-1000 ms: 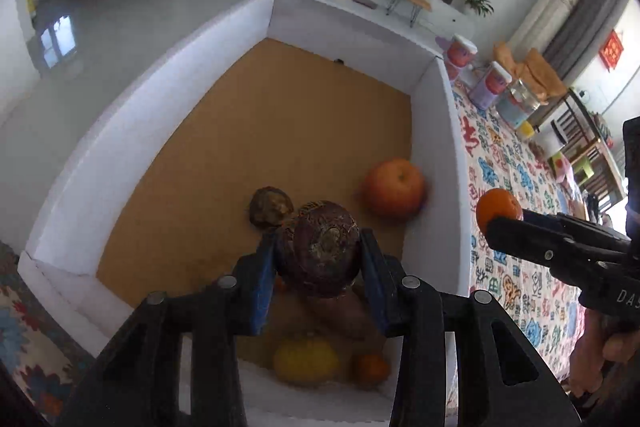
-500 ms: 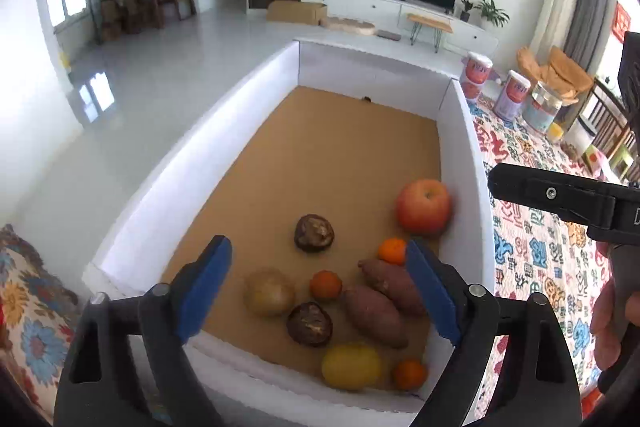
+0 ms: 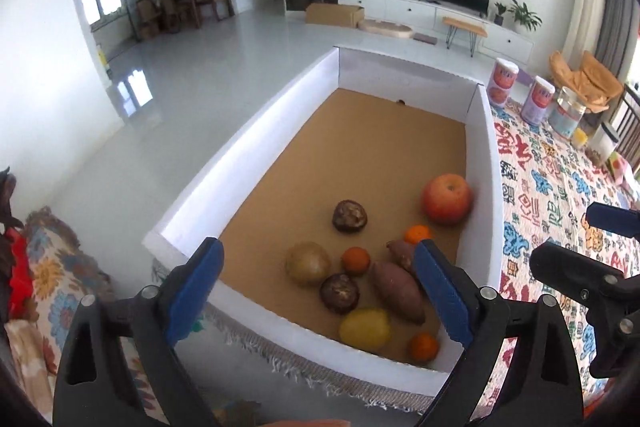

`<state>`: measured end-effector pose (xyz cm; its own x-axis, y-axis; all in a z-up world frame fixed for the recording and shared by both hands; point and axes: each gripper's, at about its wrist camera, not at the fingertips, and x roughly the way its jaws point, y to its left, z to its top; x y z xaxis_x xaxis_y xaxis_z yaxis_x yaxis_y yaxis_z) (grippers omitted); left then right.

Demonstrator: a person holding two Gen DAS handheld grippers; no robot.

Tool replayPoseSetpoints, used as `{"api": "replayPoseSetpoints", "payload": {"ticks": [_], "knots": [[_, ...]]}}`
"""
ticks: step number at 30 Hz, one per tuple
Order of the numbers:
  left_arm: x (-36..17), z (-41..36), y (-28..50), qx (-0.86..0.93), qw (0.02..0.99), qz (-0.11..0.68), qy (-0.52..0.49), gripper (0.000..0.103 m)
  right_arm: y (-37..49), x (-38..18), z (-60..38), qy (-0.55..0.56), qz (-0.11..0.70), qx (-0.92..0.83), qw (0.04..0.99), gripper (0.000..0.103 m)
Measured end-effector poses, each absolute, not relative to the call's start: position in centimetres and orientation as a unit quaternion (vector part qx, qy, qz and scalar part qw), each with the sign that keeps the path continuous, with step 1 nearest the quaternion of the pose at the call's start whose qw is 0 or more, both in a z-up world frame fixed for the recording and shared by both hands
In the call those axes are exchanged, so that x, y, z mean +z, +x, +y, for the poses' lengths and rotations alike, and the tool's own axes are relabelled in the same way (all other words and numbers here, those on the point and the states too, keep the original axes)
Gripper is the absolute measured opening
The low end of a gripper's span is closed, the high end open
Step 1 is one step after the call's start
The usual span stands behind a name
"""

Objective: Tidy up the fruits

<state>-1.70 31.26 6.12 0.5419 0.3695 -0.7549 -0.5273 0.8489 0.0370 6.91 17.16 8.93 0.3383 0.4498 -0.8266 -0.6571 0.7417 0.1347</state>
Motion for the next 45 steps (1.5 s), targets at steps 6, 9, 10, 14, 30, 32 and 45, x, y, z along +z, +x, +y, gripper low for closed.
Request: {"api": "replayPoseSetpoints", "payload": {"ticks": [6, 9, 10, 14, 30, 32, 45], "knots": [[5.9, 31.8, -2.3, 0.281, 0.862, 0.414, -0.08, 0.097, 6.1, 8.3, 18.5, -0.139, 0.464, 0.33, 0.81, 0.103], [5.7, 32.2, -2.2, 0.278, 0.86, 0.419, -0.089, 0.097, 5.9, 8.0, 18.9, -0.148, 0.466, 0.327, 0.808, 0.103], [5.6, 32.4, -2.2, 0.278, 0.859, 0.42, -0.091, 0.097, 5.9, 7.8, 19.1, -0.151, 0.468, 0.327, 0.807, 0.103], [5.4, 32.8, -2.3, 0.28, 0.856, 0.425, -0.094, 0.097, 5.4, 7.6, 19.8, -0.161, 0.467, 0.327, 0.806, 0.103], [6.4, 34.1, -2.7, 0.282, 0.853, 0.426, -0.108, 0.099, 4.5, 7.4, 20.9, -0.171, 0.465, 0.311, 0.811, 0.103], [6.4, 34.2, -2.7, 0.28, 0.853, 0.426, -0.112, 0.099, 4.4, 7.6, 20.9, -0.172, 0.461, 0.309, 0.814, 0.103], [6.7, 33.8, -2.4, 0.278, 0.855, 0.424, -0.103, 0.099, 3.6, 8.8, 20.9, -0.194, 0.433, 0.296, 0.829, 0.103]]}}
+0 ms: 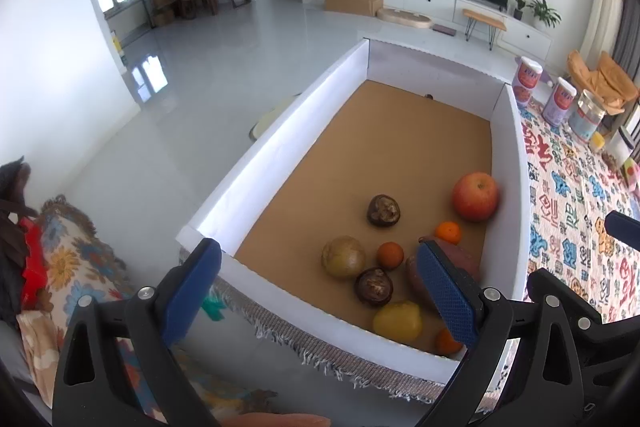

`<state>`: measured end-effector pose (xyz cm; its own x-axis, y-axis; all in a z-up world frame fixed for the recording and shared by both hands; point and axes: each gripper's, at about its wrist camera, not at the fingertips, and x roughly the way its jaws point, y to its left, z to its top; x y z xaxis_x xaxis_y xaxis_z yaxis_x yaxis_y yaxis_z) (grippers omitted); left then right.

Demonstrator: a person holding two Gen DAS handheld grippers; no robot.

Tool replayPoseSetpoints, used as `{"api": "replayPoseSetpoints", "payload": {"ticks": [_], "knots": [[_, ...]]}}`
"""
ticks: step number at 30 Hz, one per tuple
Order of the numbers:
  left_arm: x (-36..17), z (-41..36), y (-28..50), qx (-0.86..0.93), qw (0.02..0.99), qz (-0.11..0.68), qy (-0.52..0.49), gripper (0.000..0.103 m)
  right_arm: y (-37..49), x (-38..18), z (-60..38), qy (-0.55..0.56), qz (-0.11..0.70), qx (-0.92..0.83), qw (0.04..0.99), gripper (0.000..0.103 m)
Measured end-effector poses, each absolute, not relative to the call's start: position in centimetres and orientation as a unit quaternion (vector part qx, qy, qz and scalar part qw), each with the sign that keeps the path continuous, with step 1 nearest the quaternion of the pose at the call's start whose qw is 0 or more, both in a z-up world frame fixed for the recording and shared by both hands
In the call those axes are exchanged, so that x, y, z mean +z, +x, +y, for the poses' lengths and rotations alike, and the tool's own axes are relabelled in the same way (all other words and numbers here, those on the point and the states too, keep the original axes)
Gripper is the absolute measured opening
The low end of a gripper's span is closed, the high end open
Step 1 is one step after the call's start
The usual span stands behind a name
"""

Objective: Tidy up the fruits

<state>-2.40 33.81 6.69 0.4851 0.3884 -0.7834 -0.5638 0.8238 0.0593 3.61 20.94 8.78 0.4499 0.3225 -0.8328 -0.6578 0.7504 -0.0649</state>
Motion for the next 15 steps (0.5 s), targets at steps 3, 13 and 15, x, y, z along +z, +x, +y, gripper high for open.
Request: {"api": "replayPoseSetpoints", "payload": {"ticks": [3, 13, 15], "knots": [[6.77, 33.9, -2.35, 0.281, 0.855, 0.423, -0.104, 0.099, 3.59, 9.09, 20.93, -0.196, 0.428, 0.292, 0.833, 0.103], [6.41, 34.13, -2.27, 0.279, 0.853, 0.426, -0.113, 0.099, 3.76, 9.3, 21.0, -0.198, 0.426, 0.289, 0.834, 0.103], [6.33, 34.17, -2.28, 0.282, 0.852, 0.427, -0.112, 0.099, 3.79, 9.24, 20.99, -0.198, 0.427, 0.291, 0.833, 0.103]]}}
